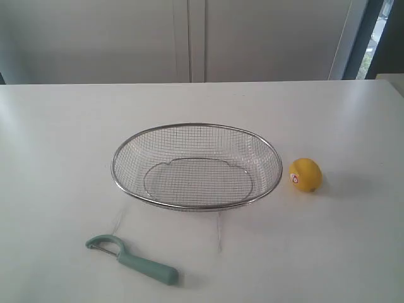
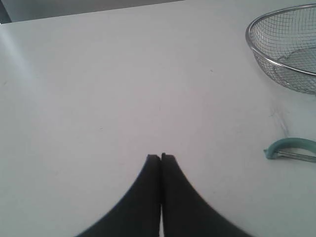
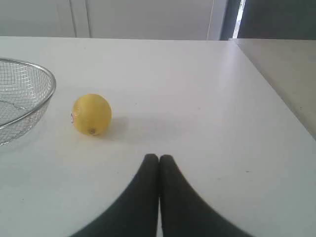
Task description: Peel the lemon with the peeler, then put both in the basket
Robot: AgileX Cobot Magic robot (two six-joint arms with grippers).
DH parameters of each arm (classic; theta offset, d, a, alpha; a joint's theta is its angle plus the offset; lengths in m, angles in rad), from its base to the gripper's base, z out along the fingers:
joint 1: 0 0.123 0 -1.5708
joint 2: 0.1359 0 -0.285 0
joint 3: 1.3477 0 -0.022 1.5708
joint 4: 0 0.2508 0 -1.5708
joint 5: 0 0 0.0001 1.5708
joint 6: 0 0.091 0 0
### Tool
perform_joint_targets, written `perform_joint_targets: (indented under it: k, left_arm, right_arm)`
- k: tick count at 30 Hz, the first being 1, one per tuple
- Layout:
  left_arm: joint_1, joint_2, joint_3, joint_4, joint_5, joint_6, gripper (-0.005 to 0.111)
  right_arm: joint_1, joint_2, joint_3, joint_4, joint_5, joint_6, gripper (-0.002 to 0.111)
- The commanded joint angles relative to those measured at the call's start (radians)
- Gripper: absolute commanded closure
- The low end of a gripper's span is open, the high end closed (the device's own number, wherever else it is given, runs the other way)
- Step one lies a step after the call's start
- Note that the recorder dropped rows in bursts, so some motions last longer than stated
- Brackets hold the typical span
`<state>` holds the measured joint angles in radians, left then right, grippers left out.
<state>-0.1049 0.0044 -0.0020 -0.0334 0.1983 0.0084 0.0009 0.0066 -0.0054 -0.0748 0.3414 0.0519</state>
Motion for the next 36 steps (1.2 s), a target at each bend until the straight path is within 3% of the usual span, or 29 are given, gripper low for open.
perform_joint_targets:
  k: [1, 24, 36]
  left_arm:
    - [-0.008, -0.004, 0.002, -0.006, -0.003, 0.001, 0.107]
    - [-0.008, -0.004, 0.002, -0.006, -0.003, 0.001, 0.107]
    - [-0.008, -0.004, 0.002, -0.006, -0.003, 0.001, 0.107]
  right_arm:
    - [0.002, -0.007, 0.005, -0.001, 0.0, 0.006, 0.108]
    - [0.002, -0.007, 0.005, -0.004, -0.018, 0.004, 0.108]
    - [0.002, -0.007, 0.005, -0.004, -0.223, 0.004, 0.108]
